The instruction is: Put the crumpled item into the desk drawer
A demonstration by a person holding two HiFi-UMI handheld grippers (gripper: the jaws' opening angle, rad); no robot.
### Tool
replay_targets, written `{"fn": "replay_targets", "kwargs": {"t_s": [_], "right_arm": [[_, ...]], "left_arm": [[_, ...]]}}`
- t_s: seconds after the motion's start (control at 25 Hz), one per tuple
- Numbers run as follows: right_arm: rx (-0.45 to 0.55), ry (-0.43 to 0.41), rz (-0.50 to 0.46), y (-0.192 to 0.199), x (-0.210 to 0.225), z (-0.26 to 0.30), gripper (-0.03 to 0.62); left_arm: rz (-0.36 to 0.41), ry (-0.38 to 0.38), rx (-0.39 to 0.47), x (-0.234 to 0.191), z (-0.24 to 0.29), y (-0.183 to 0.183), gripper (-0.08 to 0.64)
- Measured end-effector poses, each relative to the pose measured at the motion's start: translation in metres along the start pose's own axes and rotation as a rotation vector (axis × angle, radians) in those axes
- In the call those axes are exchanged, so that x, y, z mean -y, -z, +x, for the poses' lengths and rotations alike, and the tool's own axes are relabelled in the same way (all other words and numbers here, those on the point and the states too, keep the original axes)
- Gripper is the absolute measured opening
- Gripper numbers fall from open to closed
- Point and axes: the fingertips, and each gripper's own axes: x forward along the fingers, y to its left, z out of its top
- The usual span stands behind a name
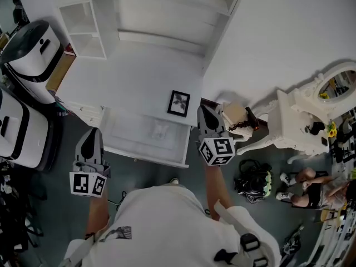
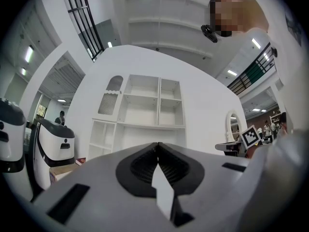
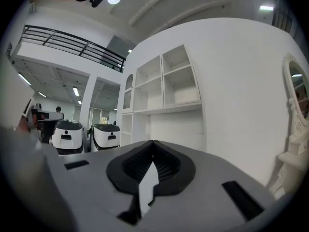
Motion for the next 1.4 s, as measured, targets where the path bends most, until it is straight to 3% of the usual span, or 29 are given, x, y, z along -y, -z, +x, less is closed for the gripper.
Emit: {"fn": "replay_targets", "kwargs": {"t_s": [0.6, 1.04, 1.4], "right_arm": [[0.127, 0.05, -0.078, -0.064, 0.008, -0.055, 0.011], [0.154, 0.066, -0.13, -0.08, -0.004, -0.09, 0.011], [0.135, 0.056, -0.1, -0.07, -0.013, -0.095, 0.011]], "left_arm": [[0.057, -0.042, 0.132, -0.005, -0.014, -0.065, 0.015], [0.061, -0.069, 0.097, -0.008, -0.037, -0.057, 0.015], [0.051, -0.046, 0.08, 0.002, -0.037, -0.047, 0.015]]}}
